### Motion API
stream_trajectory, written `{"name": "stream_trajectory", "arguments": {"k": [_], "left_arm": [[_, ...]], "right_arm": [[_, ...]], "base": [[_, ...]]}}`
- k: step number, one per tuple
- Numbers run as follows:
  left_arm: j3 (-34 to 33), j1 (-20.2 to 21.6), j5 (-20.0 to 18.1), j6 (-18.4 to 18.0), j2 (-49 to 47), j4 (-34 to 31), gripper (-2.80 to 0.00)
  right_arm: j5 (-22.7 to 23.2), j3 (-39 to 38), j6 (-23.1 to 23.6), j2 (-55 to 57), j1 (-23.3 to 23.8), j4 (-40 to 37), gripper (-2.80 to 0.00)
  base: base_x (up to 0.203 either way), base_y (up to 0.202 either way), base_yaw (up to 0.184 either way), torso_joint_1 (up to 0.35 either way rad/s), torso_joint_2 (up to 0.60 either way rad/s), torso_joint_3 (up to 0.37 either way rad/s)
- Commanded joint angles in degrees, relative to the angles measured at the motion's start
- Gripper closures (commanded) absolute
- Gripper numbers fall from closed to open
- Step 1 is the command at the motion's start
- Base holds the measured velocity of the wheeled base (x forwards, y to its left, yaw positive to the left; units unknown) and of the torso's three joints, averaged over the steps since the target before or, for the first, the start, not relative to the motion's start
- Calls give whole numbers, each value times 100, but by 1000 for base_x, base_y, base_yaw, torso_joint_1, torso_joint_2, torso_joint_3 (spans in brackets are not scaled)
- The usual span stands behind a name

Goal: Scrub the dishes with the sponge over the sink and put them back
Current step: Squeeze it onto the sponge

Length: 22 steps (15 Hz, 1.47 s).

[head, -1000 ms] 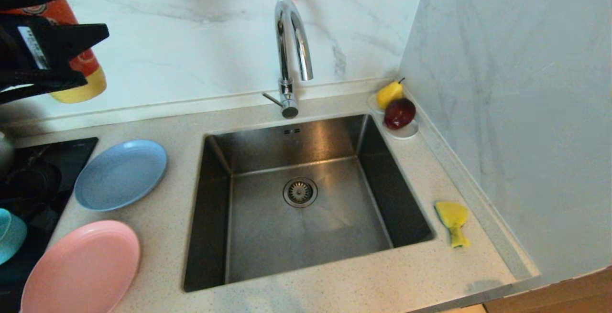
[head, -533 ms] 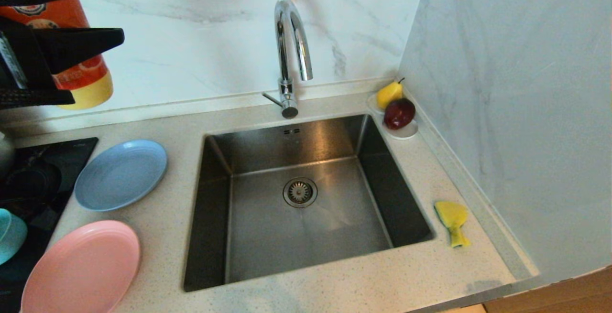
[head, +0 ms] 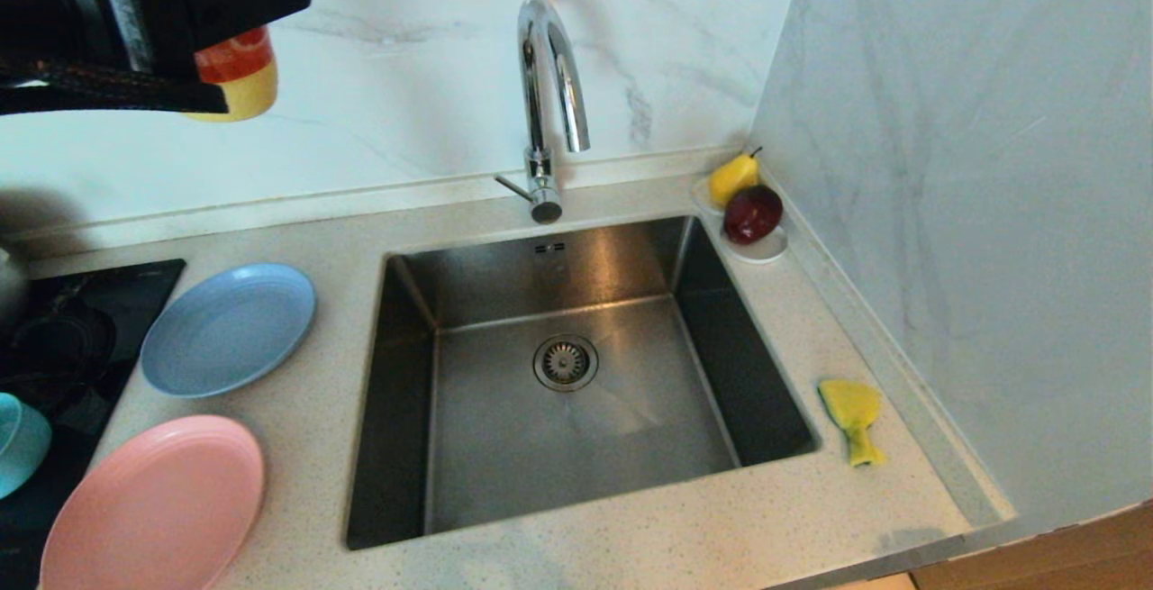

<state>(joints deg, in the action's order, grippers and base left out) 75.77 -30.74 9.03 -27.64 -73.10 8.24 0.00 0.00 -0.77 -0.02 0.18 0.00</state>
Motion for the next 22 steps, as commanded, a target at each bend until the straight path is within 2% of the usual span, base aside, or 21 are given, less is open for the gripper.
{"name": "stream_trajectory", "arguments": {"k": [1,3,5,11,16,22], "left_arm": [[271,-350,32,-162,-486,8,0],[290,-541,122,-381,-664,32,0],[442,-813,382,-474,-884,50,0],[1645,-1362,1007,-606,-1968,44,0],[2293,-1840,1292,-716,-2677,47,0],[2652,-2121,1410,-889,-3287,56,0]], "right_arm": [[0,0,-2,2,-1,0,0],[0,0,-2,2,-1,0,0],[0,0,-2,2,-1,0,0],[0,0,-2,2,-1,0,0],[0,0,-2,2,-1,0,0],[0,0,-2,2,-1,0,0]], "base": [[0,0,0,0,0,0],[0,0,0,0,0,0],[0,0,0,0,0,0],[0,0,0,0,0,0],[0,0,0,0,0,0],[0,0,0,0,0,0]]}}
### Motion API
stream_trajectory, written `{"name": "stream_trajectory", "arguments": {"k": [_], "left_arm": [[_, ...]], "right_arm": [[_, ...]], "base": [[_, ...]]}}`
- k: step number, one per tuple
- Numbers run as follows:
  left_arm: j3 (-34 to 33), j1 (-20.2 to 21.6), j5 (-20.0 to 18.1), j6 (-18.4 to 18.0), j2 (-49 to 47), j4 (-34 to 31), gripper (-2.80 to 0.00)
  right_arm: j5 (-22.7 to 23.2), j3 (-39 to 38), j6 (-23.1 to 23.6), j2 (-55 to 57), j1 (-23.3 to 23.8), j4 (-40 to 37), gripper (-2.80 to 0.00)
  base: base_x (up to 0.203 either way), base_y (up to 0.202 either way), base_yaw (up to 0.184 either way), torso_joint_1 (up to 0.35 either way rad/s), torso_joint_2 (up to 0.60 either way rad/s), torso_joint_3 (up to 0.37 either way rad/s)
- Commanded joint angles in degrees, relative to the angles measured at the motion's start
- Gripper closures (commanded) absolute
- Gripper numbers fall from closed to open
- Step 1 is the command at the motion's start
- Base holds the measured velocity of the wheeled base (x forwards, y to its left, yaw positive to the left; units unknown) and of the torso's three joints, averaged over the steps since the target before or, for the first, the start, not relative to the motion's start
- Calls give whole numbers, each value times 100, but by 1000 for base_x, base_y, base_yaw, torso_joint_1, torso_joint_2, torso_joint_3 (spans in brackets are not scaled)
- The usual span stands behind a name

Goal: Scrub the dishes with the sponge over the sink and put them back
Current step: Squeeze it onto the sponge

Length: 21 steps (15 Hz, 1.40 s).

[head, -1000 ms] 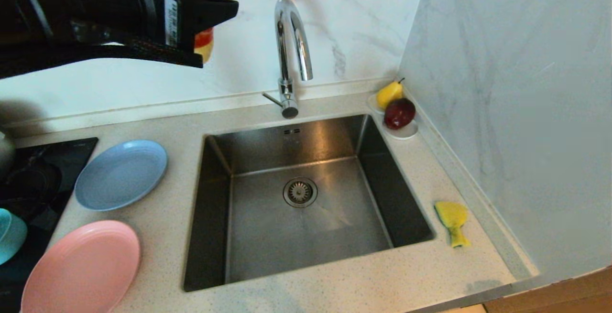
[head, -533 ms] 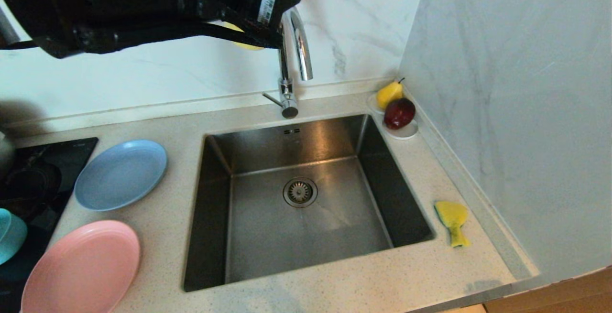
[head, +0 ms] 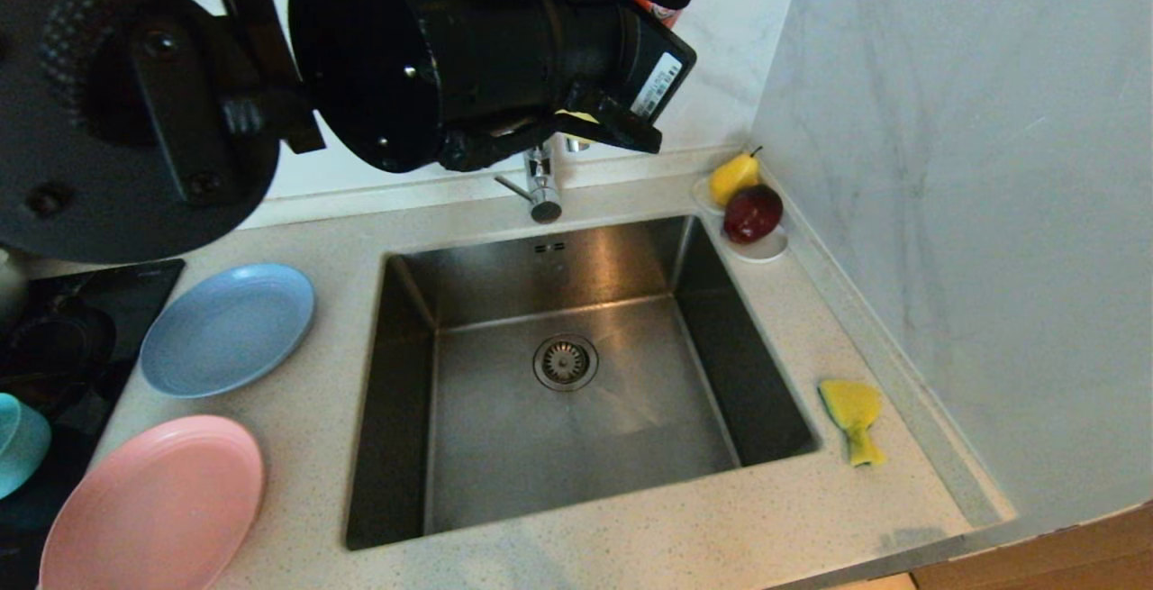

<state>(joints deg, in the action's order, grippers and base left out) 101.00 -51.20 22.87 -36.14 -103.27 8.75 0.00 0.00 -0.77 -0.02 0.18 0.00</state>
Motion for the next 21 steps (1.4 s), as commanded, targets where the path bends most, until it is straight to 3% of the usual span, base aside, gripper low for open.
{"name": "stream_trajectory", "arguments": {"k": [1,8,11,15,21], "left_arm": [[182,-141,69,-49,-382,3,0],[-228,-378,294,-60,-799,25,0],[-808,-449,342,-66,-829,508,0],[-961,-515,564,-204,-1083,826,0],[-1484,-523,657,-868,-1326,1255,0]], "right_arm": [[0,0,-2,2,-1,0,0],[0,0,-2,2,-1,0,0],[0,0,-2,2,-1,0,0],[0,0,-2,2,-1,0,0],[0,0,-2,2,-1,0,0]], "base": [[0,0,0,0,0,0],[0,0,0,0,0,0],[0,0,0,0,0,0],[0,0,0,0,0,0],[0,0,0,0,0,0]]}}
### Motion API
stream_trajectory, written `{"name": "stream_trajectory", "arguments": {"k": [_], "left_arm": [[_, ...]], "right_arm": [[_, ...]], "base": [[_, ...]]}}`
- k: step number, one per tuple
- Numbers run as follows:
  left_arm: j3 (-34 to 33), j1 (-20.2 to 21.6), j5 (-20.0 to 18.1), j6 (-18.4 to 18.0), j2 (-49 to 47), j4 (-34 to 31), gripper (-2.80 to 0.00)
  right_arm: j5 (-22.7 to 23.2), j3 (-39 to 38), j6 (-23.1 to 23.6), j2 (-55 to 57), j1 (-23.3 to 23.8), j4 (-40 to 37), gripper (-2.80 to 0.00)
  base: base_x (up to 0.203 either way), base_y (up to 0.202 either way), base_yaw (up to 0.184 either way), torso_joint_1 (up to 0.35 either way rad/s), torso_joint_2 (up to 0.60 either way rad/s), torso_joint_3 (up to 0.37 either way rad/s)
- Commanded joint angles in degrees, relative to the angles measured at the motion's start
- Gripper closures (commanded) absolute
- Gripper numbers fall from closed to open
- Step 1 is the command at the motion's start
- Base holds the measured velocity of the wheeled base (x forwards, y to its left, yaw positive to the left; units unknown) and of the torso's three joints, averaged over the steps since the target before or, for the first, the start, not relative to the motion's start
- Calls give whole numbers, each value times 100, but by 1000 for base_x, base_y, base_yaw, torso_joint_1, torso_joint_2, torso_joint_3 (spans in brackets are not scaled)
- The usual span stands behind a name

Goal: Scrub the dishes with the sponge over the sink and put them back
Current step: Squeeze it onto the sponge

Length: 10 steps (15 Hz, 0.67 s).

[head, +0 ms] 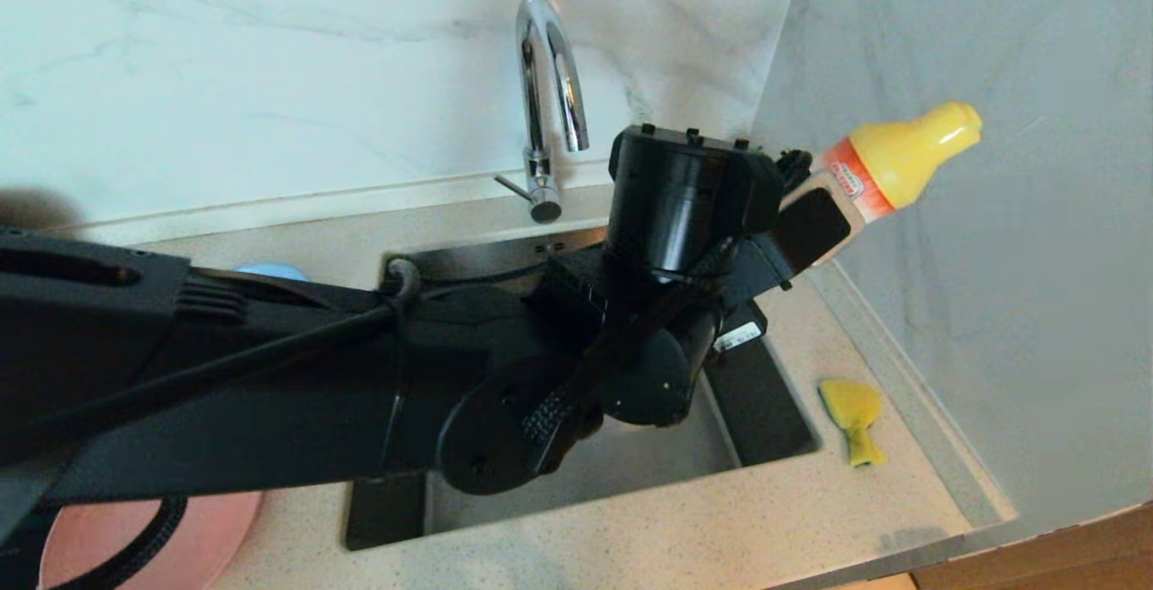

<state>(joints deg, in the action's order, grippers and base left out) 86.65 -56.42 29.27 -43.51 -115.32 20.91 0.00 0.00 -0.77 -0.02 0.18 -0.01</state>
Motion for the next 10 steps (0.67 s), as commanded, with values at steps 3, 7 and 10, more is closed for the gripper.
{"name": "stream_trajectory", "arguments": {"k": [3,7,10], "left_arm": [[-207,-42,18,-321,-183,79,0],[-589,-53,25,-474,-246,292,0],[-787,-114,57,-487,-357,373,0]], "right_arm": [[0,0,-2,2,-1,1,0],[0,0,-2,2,-1,1,0],[0,0,-2,2,-1,1,0]], "base": [[0,0,0,0,0,0],[0,0,0,0,0,0],[0,0,0,0,0,0]]}}
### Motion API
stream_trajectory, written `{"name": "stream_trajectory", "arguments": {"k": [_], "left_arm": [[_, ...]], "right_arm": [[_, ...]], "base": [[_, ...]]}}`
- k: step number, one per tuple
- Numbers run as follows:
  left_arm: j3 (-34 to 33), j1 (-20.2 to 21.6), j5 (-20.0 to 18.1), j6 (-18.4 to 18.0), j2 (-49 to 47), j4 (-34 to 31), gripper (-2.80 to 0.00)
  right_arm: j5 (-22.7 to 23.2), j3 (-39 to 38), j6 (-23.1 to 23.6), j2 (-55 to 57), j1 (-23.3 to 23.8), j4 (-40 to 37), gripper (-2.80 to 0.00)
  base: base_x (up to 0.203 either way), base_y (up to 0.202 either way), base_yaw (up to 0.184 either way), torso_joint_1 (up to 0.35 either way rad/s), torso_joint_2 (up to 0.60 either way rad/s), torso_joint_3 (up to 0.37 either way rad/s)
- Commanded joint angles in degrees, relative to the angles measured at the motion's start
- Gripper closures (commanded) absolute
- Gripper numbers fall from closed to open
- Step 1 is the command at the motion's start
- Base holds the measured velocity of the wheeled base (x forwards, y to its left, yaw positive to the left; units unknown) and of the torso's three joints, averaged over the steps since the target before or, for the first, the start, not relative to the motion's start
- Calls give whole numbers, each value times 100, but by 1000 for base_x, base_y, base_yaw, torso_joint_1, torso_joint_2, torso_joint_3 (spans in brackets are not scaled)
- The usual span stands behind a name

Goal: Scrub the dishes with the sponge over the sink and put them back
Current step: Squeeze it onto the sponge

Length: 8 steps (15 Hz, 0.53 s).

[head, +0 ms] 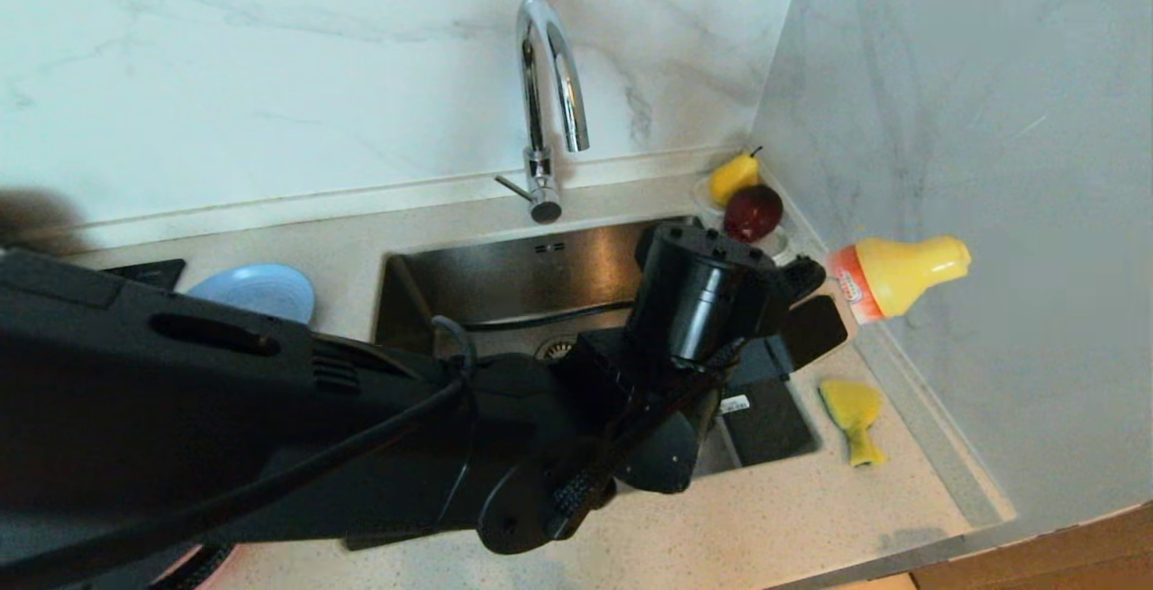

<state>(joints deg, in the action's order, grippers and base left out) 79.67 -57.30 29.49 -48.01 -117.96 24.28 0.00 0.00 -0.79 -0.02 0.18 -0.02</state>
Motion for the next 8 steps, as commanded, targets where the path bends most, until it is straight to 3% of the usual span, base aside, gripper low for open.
{"name": "stream_trajectory", "arguments": {"k": [1,8], "left_arm": [[-88,-51,71,-68,-149,62,0],[-188,-211,136,-420,-597,420,0]], "right_arm": [[0,0,0,2,-1,2,0],[0,0,0,2,-1,2,0]], "base": [[0,0,0,0,0,0],[0,0,0,0,0,0]]}}
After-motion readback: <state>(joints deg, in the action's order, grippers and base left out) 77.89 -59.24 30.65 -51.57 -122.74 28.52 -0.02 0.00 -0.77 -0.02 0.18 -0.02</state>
